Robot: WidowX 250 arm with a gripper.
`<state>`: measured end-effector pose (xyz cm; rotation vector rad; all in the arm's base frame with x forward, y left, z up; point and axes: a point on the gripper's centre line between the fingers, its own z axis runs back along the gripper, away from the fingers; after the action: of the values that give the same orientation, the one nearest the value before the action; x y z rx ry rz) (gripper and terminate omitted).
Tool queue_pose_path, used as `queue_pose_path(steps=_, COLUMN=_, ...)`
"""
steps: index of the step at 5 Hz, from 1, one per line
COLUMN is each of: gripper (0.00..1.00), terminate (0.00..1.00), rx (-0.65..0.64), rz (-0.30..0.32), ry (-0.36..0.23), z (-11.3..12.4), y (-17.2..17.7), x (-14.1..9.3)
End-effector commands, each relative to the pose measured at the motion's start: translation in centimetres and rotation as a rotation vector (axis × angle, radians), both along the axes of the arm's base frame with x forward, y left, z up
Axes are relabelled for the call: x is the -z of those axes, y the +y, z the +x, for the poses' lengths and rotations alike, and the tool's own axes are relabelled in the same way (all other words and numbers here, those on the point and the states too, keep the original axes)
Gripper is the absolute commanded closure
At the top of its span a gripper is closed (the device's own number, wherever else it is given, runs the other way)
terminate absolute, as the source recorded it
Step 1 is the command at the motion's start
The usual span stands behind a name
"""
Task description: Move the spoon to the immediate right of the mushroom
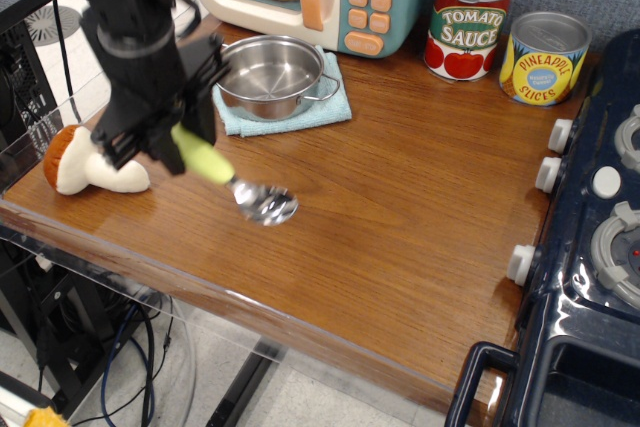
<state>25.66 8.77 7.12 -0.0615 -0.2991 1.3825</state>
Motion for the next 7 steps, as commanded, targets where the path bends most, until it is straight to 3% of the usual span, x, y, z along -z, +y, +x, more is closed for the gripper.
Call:
queue_pose_path(steps=1, gripper=1.00, terminate=0.00, rx=-0.081, rz=0.058, ry=0.026, z=0.2, y=0.0, x=1.7)
queue_pose_path(steps=2, gripper=1.00, terminate=0.00, rx=-0.099, rz=0.075, ry=0.077, z=-0.1, y=0.9, x=3.6)
queue_pose_path(steps=4, gripper=1.00, terminate=0.00, rx=-0.110, rz=0.059, ry=0.118, z=-0.5, y=1.3, x=5.2)
queue_pose_path(steps=5, gripper=0.00, terminate=0.00, rx=-0.124, rz=0.055, ry=0.134, z=-0.4, y=1.1, x=4.8)
queue_pose_path(steps=7, gripper=0.00, terminate=0.00, rx=-0.104, rz=0.038, ry=0.106, z=-0.3, y=0.4, x=3.1)
